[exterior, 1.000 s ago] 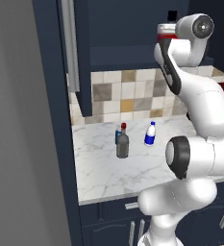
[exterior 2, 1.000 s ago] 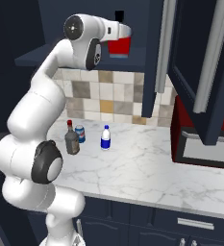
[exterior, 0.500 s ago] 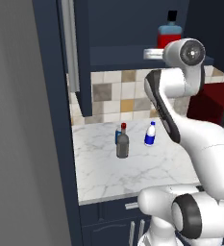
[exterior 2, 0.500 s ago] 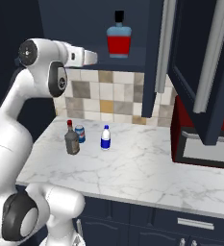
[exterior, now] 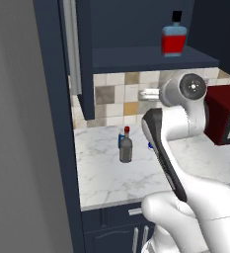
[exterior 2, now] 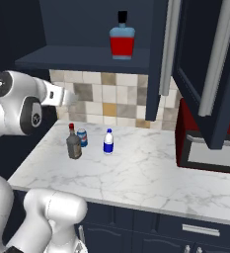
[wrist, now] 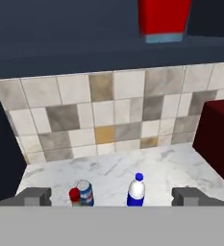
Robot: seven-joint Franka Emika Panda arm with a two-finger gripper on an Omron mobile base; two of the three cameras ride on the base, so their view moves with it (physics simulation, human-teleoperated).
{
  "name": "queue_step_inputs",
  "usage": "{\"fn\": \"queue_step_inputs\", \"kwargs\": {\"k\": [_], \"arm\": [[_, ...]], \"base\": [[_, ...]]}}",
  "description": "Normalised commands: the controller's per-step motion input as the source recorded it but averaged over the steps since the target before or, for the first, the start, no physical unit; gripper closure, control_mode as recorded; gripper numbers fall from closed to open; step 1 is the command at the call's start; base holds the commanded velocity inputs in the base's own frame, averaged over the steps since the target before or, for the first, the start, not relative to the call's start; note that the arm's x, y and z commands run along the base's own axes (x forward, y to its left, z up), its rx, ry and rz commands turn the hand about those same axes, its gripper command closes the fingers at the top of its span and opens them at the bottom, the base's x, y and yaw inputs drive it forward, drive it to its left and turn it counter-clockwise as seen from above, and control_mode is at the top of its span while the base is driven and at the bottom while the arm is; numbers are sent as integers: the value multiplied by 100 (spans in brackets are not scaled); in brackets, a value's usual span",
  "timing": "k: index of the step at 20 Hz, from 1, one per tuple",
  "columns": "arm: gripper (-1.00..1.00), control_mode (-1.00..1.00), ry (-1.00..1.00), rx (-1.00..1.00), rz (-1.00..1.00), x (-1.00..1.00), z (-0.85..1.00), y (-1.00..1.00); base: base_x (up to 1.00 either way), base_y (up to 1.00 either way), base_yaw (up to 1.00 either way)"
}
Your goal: Sort all alcoholic drinks to one cabinet, and non-alcoholic drinks to the other.
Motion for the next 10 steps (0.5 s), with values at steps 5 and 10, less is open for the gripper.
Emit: {"fn": "queue_step_inputs", "kwargs": {"k": [5, 10], "arm": [[-100, -100, 43, 8, 0, -8, -72, 16], [-100, -100, 35, 5, 1, 0, -74, 11]], "base": [[0, 0, 0], [0, 0, 0]]}}
